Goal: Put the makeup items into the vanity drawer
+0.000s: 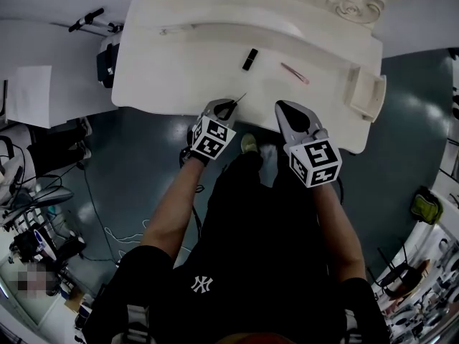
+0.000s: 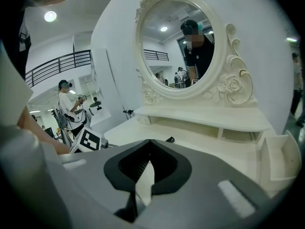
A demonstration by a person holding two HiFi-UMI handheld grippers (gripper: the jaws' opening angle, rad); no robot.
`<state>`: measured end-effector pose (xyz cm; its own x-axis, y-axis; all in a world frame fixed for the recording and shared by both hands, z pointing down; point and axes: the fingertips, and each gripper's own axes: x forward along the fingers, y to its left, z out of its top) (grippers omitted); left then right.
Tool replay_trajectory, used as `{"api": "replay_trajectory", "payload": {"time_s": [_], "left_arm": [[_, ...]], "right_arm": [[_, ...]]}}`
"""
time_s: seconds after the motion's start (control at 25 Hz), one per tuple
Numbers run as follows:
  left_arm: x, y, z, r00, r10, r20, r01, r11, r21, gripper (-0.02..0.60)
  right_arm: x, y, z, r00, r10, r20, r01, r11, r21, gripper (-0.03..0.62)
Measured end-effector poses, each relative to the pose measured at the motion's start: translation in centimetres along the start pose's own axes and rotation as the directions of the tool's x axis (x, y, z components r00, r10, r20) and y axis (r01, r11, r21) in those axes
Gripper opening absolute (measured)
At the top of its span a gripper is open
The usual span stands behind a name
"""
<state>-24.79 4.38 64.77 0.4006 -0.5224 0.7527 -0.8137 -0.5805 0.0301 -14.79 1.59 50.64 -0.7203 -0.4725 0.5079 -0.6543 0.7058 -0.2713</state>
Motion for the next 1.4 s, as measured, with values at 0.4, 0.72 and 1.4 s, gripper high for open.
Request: {"api": "replay_trajectory", "payload": {"time_s": [0.4, 0.72, 1.4], "left_arm": [[-1.6, -3.6, 7.1, 0.989, -0.058, 0.134, 0.072, 0.992, -0.1, 0.034], [-1.5, -7.1, 14.8, 0.968, -0.104, 0.227, 0.134, 0.984, -0.118, 0.034], [5.6, -17.1, 26.7, 0.933, -0.216, 0.287, 0.263, 0.955, -0.137, 0.035]], "right_arm": [[-2.4, -2.0, 1.3, 0.996, -0.073, 0.045, 0.072, 0.997, 0.01, 0.023], [-6.3, -5.0, 2.5, 0.988, -0.127, 0.093, 0.125, 0.992, 0.024, 0.023], [-13.9, -17.1, 2.5, 0.961, -0.245, 0.125, 0.234, 0.968, 0.096, 0.023]]}}
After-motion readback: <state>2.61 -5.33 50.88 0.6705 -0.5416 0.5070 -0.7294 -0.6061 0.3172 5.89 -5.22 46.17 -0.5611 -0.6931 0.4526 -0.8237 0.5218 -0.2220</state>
